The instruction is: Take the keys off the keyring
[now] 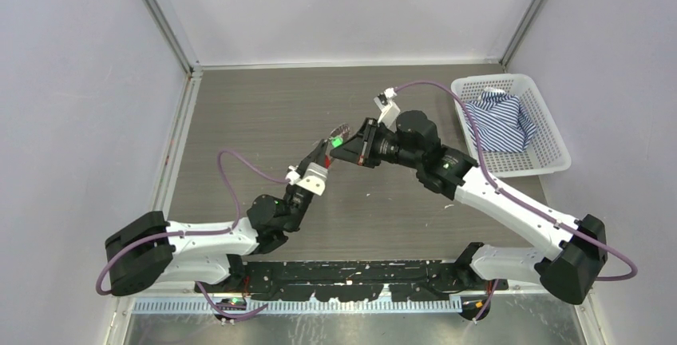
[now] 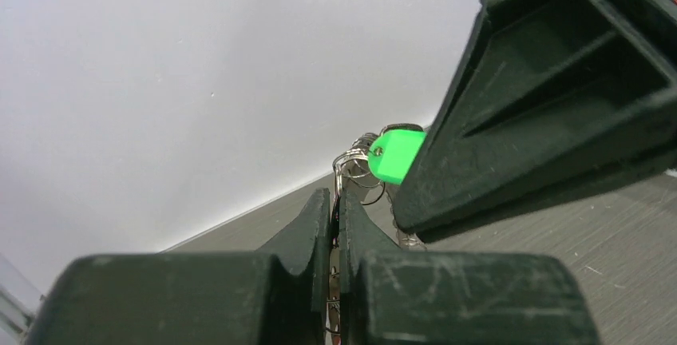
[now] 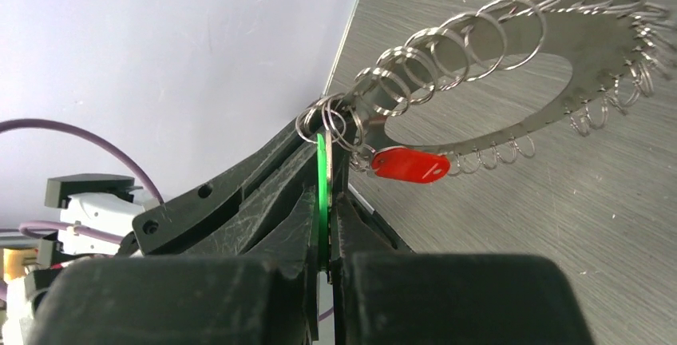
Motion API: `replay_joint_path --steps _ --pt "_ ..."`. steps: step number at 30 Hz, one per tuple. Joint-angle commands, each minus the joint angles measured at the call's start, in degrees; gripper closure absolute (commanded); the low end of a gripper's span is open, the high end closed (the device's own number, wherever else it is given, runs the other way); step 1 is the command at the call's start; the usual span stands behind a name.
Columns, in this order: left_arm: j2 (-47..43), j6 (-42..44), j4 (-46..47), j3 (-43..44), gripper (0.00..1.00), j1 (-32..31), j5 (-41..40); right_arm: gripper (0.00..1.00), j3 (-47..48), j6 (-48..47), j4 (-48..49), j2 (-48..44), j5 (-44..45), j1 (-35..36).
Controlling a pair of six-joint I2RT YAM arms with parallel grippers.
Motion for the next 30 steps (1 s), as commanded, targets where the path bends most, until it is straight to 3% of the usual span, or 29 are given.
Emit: replay_joint_path --steps 1,9,20,23,25,30 --pt "-3.12 0.47 10.17 4.65 1.00 2.96 -15.25 0.99 0.11 -5.62 -6.42 -2.87 4.38 3.37" --pt "-2.32 -2.41 10.17 6.95 1.00 4.60 -17.98 0.99 0.30 -10.17 -8.63 -5.30 9.11 7.49" --pt "-4.29 3.44 9.97 -0.43 1.00 2.17 1.27 0.99 8.19 -10.90 -15.50 -4.05 12.21 2.00" --pt "-5.35 5.17 5.24 -1.27 1.00 1.74 6.06 0.99 11.10 -11.91 -17.77 -2.98 10.09 -0.16" --pt "-6.39 4.66 2.16 -1.88 1.00 1.72 7.23 0.99 13.15 -13.59 -19.38 -2.24 10.11 -0.69" --pt "-6.86 5.36 4.54 -3.99 1.00 0.98 8.76 0.99 15.71 -15.16 -22.98 -0.42 9.32 -2.55"
